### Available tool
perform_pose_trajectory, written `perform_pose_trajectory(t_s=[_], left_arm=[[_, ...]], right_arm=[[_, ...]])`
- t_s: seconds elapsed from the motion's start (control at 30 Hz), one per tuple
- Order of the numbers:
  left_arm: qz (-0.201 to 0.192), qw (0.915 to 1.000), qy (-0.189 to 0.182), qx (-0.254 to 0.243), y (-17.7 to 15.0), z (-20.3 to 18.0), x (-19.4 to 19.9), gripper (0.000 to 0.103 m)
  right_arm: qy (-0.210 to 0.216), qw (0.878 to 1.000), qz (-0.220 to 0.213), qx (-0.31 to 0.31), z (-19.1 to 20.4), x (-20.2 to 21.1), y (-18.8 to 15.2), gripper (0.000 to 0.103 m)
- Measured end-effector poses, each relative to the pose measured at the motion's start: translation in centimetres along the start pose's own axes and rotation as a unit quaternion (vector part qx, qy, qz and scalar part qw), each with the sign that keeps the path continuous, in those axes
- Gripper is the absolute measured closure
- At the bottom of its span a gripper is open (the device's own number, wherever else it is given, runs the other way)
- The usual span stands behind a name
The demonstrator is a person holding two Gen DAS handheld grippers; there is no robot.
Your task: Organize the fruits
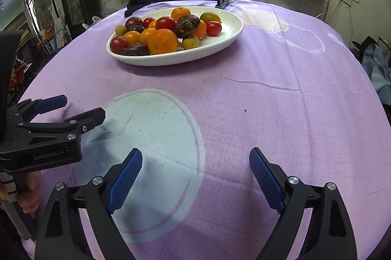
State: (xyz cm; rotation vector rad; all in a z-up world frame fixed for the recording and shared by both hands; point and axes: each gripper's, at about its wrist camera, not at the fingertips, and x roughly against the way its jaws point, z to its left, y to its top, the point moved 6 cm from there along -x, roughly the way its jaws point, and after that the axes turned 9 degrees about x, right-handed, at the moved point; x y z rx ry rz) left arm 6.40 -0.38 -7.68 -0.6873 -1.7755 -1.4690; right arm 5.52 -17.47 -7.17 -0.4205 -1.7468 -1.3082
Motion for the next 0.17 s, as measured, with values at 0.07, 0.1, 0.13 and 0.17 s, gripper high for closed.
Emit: perform_pose_trajectory(t_s=[0.07, 0.1, 0.13, 0.17], left_arm=[[0.003, 1.0000, -0.004, 0.004, -0.06, 0.07, -0.08, 0.007], [0.005, 1.0000, -0.006, 0.005, -0.10, 0.08, -0.12, 0.007], [0.006, 0.9999, -0.006, 0.006, -0.15, 0.09, -0.16, 0.007], [0.005, 1.0000, -0.006, 0.006, -0.16, 0.15, -0.18, 0.007]], right_arm=[[-0.002, 1.000, 0.004, 0.001, 0.09, -0.11, -0.17, 0.011], [-0.003, 1.000, 0.007, 0.002, 0.13, -0.16, -0.24, 0.010], [-0.004, 1.000, 0.008, 0.003, 0.19, -0.17, -0.30, 0.010], [-0.004, 1.000, 0.009, 0.005, 0.21, -0.19, -0.30, 0.010]])
